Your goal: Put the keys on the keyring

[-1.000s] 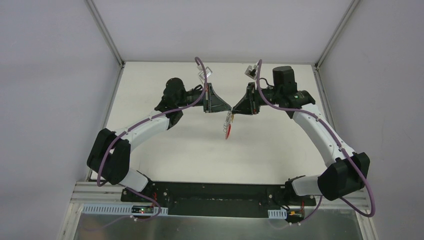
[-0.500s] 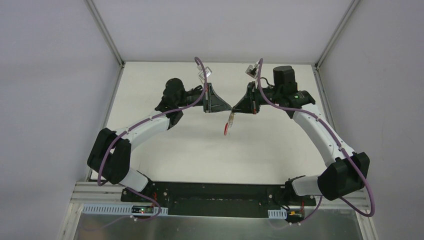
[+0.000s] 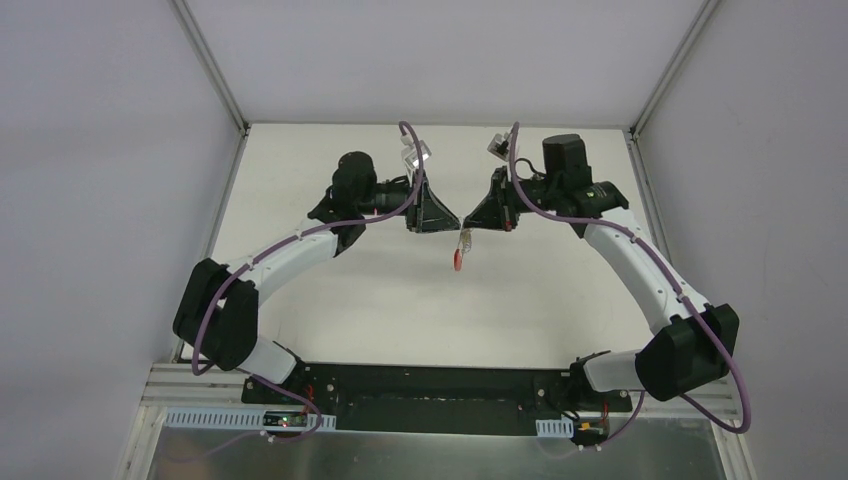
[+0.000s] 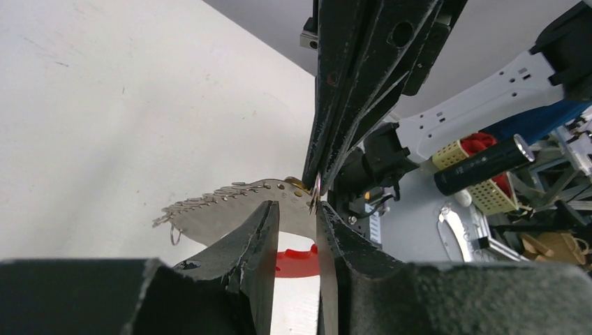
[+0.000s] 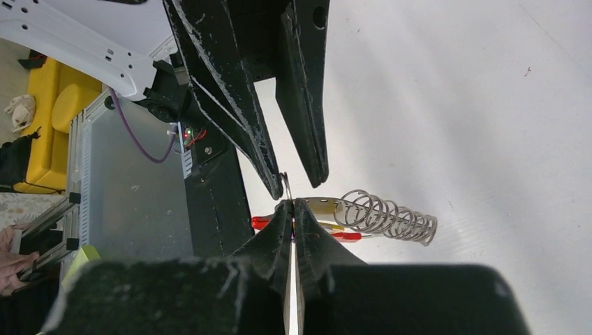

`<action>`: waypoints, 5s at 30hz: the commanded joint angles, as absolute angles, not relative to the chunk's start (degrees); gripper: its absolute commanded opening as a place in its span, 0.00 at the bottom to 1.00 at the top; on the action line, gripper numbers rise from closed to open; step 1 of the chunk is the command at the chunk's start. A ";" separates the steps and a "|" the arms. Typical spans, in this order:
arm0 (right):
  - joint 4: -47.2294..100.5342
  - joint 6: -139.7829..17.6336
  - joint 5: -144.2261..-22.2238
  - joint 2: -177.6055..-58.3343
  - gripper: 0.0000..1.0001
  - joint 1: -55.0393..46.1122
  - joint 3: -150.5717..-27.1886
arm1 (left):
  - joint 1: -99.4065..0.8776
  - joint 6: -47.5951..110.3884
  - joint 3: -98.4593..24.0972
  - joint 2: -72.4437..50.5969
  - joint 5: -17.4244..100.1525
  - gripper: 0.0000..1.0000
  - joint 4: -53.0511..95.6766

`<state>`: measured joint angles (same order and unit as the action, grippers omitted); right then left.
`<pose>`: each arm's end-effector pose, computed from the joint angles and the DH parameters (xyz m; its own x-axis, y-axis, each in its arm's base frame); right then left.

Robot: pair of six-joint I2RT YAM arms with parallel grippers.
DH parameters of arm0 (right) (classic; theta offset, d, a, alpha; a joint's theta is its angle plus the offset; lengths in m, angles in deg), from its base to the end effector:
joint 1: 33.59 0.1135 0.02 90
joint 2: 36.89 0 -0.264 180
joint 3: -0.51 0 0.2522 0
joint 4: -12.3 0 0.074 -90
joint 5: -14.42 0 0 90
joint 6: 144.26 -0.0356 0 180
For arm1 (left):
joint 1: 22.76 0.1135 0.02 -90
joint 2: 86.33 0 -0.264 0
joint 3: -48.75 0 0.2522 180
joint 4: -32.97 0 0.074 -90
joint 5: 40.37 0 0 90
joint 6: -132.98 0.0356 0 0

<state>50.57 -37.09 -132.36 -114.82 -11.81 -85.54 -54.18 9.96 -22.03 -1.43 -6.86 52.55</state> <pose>0.2632 0.1372 0.3603 -0.1873 -0.2490 -0.9502 -0.9737 0.1746 0.1462 0.2698 -0.1996 0.3238 -0.4747 -0.0625 -0.8779 0.8795 0.0052 -0.4759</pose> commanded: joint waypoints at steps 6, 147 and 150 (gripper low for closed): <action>56.32 -30.33 -128.15 -114.87 0.00 -7.91 -88.16 | -53.88 25.97 -28.25 -6.38 -8.02 0.35 34.43; 49.35 -36.59 -136.38 -114.87 0.00 -10.75 -85.29 | -54.03 14.61 -25.12 -2.83 -10.01 0.00 45.17; 49.38 -36.15 -135.68 -114.39 0.00 -10.59 -84.78 | -53.97 16.11 -25.75 -2.75 -9.98 0.00 43.60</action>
